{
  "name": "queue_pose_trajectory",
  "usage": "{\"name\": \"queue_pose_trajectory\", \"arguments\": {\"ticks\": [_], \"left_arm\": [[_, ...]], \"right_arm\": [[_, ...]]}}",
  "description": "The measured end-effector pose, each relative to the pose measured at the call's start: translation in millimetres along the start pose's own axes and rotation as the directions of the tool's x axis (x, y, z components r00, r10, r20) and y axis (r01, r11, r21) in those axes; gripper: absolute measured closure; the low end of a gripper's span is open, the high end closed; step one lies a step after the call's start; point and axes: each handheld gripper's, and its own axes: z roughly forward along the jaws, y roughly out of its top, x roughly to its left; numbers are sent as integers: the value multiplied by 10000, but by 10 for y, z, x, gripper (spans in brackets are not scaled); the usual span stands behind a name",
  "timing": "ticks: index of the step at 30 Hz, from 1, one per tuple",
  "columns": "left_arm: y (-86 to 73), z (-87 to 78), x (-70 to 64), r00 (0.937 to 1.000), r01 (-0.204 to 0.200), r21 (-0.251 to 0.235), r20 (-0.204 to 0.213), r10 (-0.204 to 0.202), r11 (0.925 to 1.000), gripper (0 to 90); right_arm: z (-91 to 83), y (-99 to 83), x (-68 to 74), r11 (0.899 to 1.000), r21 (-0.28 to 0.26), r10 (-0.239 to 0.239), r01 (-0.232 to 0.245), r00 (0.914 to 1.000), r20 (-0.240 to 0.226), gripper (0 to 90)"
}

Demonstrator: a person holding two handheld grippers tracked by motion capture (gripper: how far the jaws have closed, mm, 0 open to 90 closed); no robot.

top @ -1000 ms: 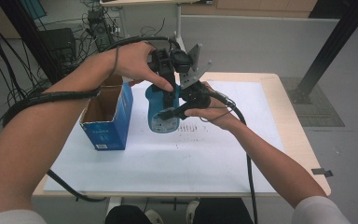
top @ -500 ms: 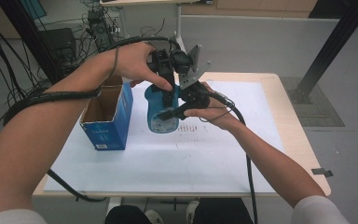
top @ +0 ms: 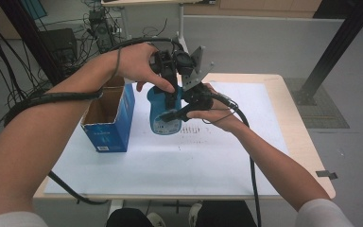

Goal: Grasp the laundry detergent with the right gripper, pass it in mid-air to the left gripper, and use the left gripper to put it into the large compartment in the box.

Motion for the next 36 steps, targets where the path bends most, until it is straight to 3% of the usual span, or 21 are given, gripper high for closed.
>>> {"name": "queue_pose_trajectory", "arguments": {"ticks": [36], "left_arm": [[26, 46, 42, 10000, 20, 98, 91, -21, 9999, 354]], "right_arm": [[21, -71, -38, 9999, -107, 77, -78, 9999, -83, 428]]}}
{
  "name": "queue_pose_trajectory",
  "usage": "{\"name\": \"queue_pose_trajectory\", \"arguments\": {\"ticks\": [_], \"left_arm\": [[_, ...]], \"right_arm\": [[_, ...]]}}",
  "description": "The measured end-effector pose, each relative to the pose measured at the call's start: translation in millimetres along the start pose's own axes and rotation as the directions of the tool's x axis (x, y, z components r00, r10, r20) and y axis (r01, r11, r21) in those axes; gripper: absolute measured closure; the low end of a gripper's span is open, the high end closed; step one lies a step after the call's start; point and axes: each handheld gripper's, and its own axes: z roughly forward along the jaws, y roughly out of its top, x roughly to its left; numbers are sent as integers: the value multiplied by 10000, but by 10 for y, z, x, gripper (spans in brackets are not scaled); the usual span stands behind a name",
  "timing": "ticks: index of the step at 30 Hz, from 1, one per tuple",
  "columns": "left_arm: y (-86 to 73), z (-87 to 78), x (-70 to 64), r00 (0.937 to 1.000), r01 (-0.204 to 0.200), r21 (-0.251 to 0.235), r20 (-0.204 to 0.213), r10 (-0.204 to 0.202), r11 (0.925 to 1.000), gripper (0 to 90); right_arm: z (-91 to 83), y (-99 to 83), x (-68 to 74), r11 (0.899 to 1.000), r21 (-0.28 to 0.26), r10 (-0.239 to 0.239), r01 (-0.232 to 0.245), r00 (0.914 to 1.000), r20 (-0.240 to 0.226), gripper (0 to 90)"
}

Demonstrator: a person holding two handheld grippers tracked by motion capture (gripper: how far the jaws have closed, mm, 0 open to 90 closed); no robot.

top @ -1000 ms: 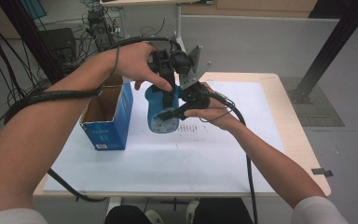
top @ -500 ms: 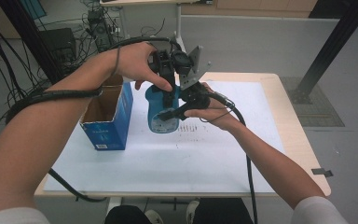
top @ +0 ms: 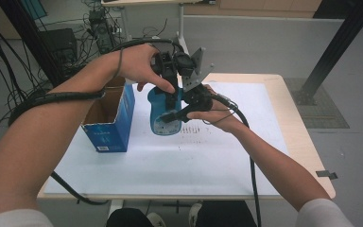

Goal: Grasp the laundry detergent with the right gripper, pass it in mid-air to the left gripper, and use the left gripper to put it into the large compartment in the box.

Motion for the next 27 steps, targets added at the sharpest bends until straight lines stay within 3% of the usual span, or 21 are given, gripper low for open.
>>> {"name": "queue_pose_trajectory", "arguments": {"ticks": [27], "left_arm": [[0, -29, 8, 10000, 95, -36, -29, -96, 9999, 355]], "right_arm": [[-14, 2, -9, 9998, -188, 39, -37, 10000, 91, 420]]}}
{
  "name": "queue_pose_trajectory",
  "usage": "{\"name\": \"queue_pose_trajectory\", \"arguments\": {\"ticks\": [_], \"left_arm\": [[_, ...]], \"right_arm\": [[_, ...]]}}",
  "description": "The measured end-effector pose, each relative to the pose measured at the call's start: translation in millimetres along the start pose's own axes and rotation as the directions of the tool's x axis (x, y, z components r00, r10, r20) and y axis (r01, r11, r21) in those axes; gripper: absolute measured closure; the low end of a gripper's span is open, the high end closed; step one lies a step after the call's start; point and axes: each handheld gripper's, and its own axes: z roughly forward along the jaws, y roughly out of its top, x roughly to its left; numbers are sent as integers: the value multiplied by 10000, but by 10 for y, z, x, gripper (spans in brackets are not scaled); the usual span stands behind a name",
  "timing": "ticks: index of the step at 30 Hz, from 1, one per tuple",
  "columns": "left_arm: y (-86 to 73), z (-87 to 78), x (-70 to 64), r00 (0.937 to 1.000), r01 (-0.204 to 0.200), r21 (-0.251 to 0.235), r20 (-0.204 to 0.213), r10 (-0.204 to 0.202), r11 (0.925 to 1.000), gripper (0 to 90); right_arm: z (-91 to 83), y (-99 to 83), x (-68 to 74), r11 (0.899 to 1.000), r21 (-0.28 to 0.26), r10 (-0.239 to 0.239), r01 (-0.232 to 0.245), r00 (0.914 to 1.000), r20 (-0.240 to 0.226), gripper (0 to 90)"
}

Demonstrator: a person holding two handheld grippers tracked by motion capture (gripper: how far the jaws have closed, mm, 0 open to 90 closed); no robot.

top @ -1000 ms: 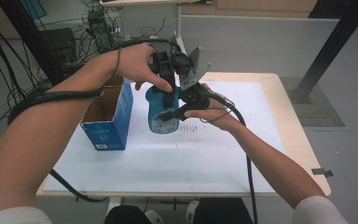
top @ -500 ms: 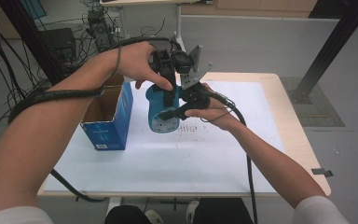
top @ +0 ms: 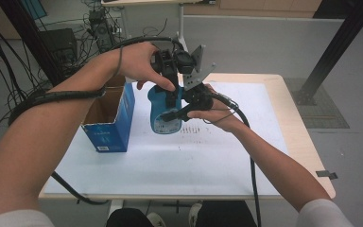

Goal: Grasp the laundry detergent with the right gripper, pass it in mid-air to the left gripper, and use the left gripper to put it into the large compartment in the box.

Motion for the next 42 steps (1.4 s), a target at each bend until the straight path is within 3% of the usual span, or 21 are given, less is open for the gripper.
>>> {"name": "queue_pose_trajectory", "arguments": {"ticks": [11, 14, 18, 20, 23, 25, 29, 32, 35, 38, 40, 41, 42], "left_arm": [[-1, -17, 14, 9999, 106, -107, 8, -106, 9999, 355], [-8, -28, 28, 9998, 187, -117, 3, -187, 9998, 357], [-26, -51, 47, 9993, 376, -217, -42, -377, 9991, 357], [-31, -62, 57, 9990, 437, -183, -79, -439, 9989, 357], [-46, -50, 86, 9980, 636, -36, -21, -636, 9980, 357], [-63, -43, 102, 9968, 795, -33, 9, -795, 9968, 357], [-101, -63, 124, 9934, 1146, -43, 3, -1146, 9934, 357], [-133, -111, 147, 9896, 1441, -75, -3, -1442, 9895, 357], [-172, -181, 182, 9829, 1838, -142, -9, -1839, 9829, 357], [-212, -255, 233, 9747, 2236, -57, -10, -2236, 9747, 358], [-245, -296, 262, 9635, 2677, -96, 19, -2677, 9634, 358], [-259, -312, 275, 9615, 2750, -97, 13, -2750, 9614, 358], [-281, -341, 295, 9543, 2989, -73, 11, -2989, 9543, 358]], "right_arm": [[-10, -3, -3, 9999, -83, 59, -58, 10000, 70, 410], [-19, -17, -8, 9998, -47, 191, -190, 9996, 198, 338], [-37, -78, -18, 9964, 256, 799, -809, 9961, 377, 205], [-67, -109, -29, 9957, 389, 822, -843, 9952, 531, 175], [-131, -137, -33, 9896, 350, 1374, -1395, 9889, 572, 135], [-177, -150, -27, 9859, 795, 1405, -1475, 9862, 870, 106], [-299, -172, -32, 9772, 1083, 1696, -1827, 9782, 1196, 86], [-433, -177, -41, 9702, 1243, 1848, -2078, 9672, 1742, 69], [-577, -191, -58, 9604, 1394, 2034, -2414, 9487, 2419, 59], [-760, -220, -77, 9474, 1299, 2400, -2926, 9176, 3169, 54], [-843, -236, -82, 9378, 1335, 2559, -3204, 8982, 3575, 44], [-885, -247, -85, 9326, 1386, 2624, -3331, 8898, 3733, 41], [-916, -256, -92, 9284, 1459, 2663, -3418, 8857, 3802, 42]]}}
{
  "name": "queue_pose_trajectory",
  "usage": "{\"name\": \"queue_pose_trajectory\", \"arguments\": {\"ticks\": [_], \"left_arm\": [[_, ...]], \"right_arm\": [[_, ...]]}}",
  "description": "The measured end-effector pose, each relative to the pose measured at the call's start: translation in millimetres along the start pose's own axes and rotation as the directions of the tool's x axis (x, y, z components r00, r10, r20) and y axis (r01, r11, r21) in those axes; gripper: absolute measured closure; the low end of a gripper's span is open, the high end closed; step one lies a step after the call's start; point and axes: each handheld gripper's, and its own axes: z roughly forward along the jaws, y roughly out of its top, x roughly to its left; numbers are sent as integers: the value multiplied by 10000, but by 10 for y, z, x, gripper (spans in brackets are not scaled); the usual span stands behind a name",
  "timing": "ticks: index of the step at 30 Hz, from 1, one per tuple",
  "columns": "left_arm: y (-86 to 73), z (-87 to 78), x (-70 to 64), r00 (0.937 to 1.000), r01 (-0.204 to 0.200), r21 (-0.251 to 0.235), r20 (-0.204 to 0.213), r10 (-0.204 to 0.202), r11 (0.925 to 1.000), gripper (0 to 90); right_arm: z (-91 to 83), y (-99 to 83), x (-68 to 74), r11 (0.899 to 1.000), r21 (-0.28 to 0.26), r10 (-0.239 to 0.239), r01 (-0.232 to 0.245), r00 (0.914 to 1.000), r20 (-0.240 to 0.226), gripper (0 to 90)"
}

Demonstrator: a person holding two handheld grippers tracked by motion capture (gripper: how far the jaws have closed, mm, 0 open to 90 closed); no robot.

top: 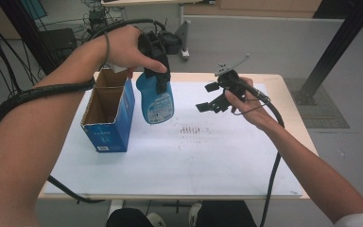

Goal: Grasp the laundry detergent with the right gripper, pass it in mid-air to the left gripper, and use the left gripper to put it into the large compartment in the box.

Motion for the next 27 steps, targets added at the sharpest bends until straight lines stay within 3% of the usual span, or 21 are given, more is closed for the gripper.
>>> {"name": "queue_pose_trajectory", "arguments": {"ticks": [4, 8, 11, 12, 13, 17, 21, 23, 24, 26, 27], "left_arm": [[-54, -83, 88, 9974, 713, 20, 30, -713, 9975, 358], [-106, -167, 169, 9895, 1443, 15, 41, -1443, 9895, 358], [-161, -216, 230, 9796, 2011, -144, 3, -2011, 9795, 358], [-183, -230, 260, 9747, 2234, -167, -14, -2234, 9746, 358], [-195, -233, 275, 9701, 2424, -195, -36, -2425, 9700, 358], [-249, -249, 358, 9444, 3281, -147, -180, -3283, 9445, 358], [-275, -312, 442, 9114, 4102, 122, -406, -4094, 9119, 359], [-278, -353, 469, 8908, 4522, 104, -555, -4510, 8918, 358], [-285, -381, 484, 8863, 4605, 165, -644, -4587, 8875, 358], [-312, -443, 513, 8668, 4950, 21, -704, -4936, 8689, 358], [-339, -483, 534, 8509, 5219, -53, -667, -5210, 8530, 358]], "right_arm": [[-100, -61, -78, 9961, 841, 201, -253, 9978, 625, 34], [-145, -95, -118, 9808, 1922, 196, -331, 9972, 721, 32], [-132, -97, -116, 9258, 3777, -335, 134, 9983, 468, 42], [-139, -97, -118, 9091, 4164, -266, 106, 9991, 327, 39], [-155, -105, -118, 9076, 4199, -137, 17, 9996, 257, 38], [-222, -152, -154, 9228, 3847, 41, -210, 9990, 448, 36], [-319, -200, -232, 9338, 3539, 359, -537, 9977, 566, 35], [-384, -211, -264, 9401, 3354, 409, -613, 9969, 673, 36], [-420, -218, -275, 9427, 3253, 520, -742, 9957, 764, 34], [-490, -238, -305, 9460, 3127, 619, -857, 9944, 853, 35], [-521, -246, -321, 9443, 3168, 621, -886, 9937, 929, 35]]}}
